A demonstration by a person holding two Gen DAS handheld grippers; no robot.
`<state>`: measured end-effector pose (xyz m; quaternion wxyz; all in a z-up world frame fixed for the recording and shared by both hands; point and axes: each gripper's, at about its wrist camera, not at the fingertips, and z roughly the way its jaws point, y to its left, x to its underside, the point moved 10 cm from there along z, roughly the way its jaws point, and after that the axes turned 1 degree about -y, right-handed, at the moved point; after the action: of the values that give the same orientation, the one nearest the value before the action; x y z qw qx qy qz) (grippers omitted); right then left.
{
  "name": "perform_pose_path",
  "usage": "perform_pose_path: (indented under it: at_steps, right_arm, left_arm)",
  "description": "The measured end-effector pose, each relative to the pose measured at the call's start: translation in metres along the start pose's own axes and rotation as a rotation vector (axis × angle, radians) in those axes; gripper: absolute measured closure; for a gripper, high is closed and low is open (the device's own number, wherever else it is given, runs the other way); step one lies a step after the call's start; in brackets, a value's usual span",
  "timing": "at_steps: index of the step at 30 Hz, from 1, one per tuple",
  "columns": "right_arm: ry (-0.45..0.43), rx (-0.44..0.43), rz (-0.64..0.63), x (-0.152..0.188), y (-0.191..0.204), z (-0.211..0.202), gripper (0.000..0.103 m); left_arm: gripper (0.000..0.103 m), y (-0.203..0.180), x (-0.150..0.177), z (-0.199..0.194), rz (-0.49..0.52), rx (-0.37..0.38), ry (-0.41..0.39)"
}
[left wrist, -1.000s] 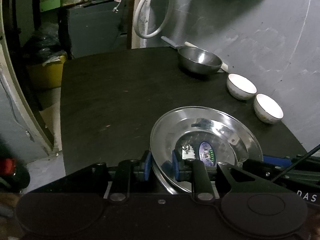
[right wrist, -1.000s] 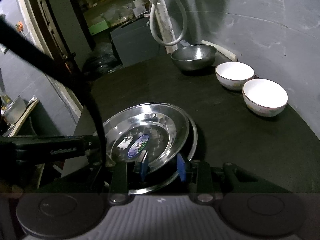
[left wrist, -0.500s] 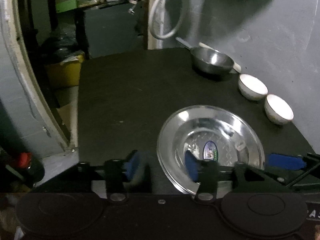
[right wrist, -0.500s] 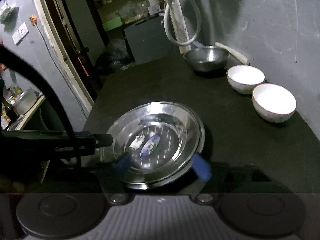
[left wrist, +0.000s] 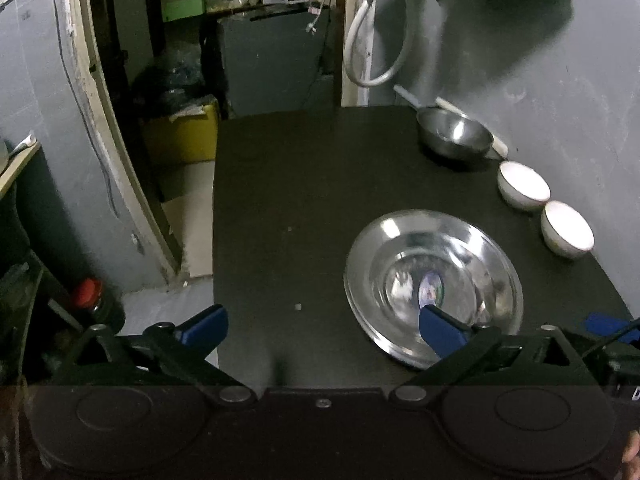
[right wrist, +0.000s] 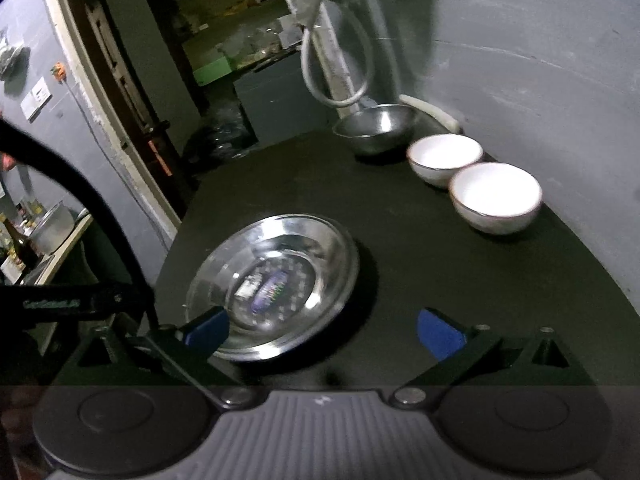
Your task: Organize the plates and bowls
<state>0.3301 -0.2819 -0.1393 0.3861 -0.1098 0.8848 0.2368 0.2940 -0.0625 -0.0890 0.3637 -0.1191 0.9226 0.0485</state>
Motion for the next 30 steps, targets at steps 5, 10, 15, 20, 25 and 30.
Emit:
perform_pose_path:
  at_steps: [5, 10, 15, 20, 25, 30]
  right_arm:
    - [-0.001, 0.019, 0.050, 0.006, -0.017, -0.014, 0.000]
    - [-0.018, 0.040, 0.058, 0.008, -0.029, -0.031, 0.000]
    - [-0.046, 0.051, 0.062, 0.015, -0.043, -0.056, 0.000]
    - [-0.079, 0.069, 0.136, 0.025, -0.057, -0.075, 0.000]
    - [-0.111, 0.150, 0.113, 0.025, -0.051, -0.092, 0.000]
    - [-0.142, 0.194, 0.057, 0.024, -0.022, -0.121, 0.000]
  left_arm:
    - [0.001, -0.003, 0.004, -0.015, 0.027, -0.032, 0.017]
    - [0.001, -0.002, 0.002, -0.027, 0.036, -0.062, 0.028]
    - [0.001, -0.005, 0.002, -0.032, 0.052, -0.062, 0.017]
    - [0.001, 0.001, 0.010, -0.041, 0.099, -0.040, 0.005]
    - [0.001, 0.031, 0.022, -0.053, 0.059, -0.022, -0.006]
    - [0.001, 0.075, 0.033, -0.074, 0.013, 0.001, -0.027]
